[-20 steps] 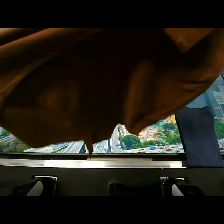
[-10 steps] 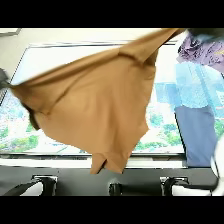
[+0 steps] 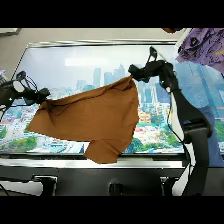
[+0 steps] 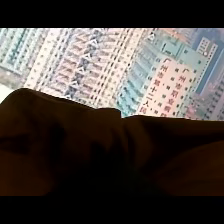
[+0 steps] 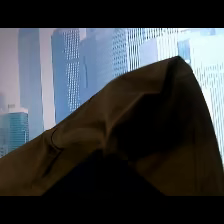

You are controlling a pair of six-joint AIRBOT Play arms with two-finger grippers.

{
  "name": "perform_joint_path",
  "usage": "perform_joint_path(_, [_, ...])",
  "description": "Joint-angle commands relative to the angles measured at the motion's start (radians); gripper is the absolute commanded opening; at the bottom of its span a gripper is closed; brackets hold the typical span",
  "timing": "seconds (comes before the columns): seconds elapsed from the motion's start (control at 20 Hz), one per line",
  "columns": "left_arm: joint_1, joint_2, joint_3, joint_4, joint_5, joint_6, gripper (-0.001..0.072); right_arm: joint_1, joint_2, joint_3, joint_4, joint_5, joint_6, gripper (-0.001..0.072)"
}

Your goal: Fold the clothes and pants, and hang the long-sleeved shirts on hangers.

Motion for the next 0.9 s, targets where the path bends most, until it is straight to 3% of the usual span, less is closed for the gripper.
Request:
perform_joint_path(0.0, [0.008, -0.045, 0.006, -0.006, 0.005, 0.000, 0.0131, 0.011, -0.034, 0.002, 0.026, -0.028, 0.050, 0.0162])
perform_joint_path(0.05, [0.024, -0.040, 0.027, -0.006, -0.034, 0.014, 0.0318, -0.008, -0.020, 0.002, 0.050, -0.072, 0.045, 0.0292])
perform_joint_path(0.1, [0.046, -0.031, 0.055, -0.006, -0.084, 0.044, 0.0457, -0.035, 0.001, 0.002, 0.066, -0.138, 0.014, 0.0393])
perform_joint_path(0.2, [0.109, 0.016, 0.097, -0.007, -0.177, 0.193, 0.0473, -0.105, 0.068, 0.001, 0.068, -0.296, -0.119, 0.0400])
perform_joint_path(0.4, [0.327, 0.174, 0.056, -0.178, -0.247, 0.318, 0.0473, -0.279, 0.242, -0.059, 0.050, -0.518, -0.291, 0.0376])
perform_joint_path(0.5, [0.410, 0.255, -0.016, -0.231, -0.245, 0.315, 0.0473, -0.365, 0.341, -0.200, 0.069, -0.597, -0.366, 0.0410])
perform_joint_path(0.65, [0.475, 0.340, -0.138, -0.268, -0.225, 0.314, 0.0473, -0.470, 0.549, -0.625, 0.243, -0.512, -0.452, 0.0423])
perform_joint_path(0.85, [0.469, 0.357, -0.224, -0.271, -0.222, 0.315, 0.0473, -0.432, 0.800, -1.221, 0.369, -0.346, -0.552, 0.0423])
